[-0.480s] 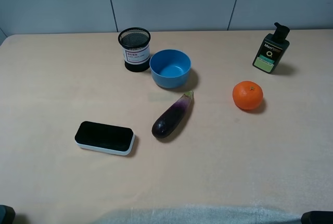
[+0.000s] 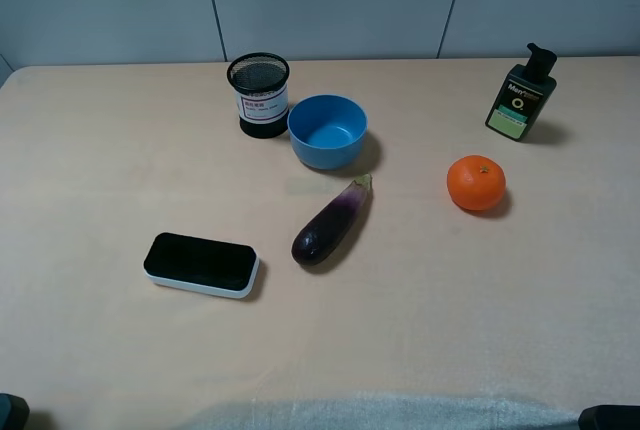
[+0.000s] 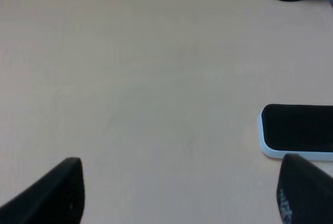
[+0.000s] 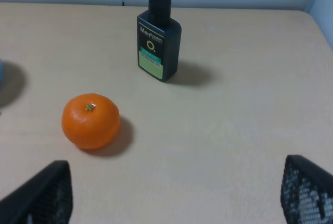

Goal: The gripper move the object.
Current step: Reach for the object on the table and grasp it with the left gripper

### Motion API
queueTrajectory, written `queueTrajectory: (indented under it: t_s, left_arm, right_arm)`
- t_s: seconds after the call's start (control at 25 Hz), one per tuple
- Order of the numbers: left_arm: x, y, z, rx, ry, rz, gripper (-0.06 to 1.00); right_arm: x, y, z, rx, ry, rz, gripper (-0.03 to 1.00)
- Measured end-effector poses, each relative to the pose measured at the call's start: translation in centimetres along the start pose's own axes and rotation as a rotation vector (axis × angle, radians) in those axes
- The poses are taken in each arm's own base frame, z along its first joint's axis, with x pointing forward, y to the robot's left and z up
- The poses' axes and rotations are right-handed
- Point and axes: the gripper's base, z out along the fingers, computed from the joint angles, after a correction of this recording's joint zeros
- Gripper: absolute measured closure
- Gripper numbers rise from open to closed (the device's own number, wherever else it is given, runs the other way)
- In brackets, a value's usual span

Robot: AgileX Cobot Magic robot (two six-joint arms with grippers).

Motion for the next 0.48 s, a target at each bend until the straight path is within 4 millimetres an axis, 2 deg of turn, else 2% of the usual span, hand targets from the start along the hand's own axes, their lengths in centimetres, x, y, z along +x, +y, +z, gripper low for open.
queueTrajectory:
  t_s: [0.48]
  left_arm:
    - [0.0, 0.0, 0.0, 0.0, 0.0, 0.0, 0.19]
  right_arm:
    - [0.0, 0.0, 0.0, 0.0, 0.0, 0.0, 0.36]
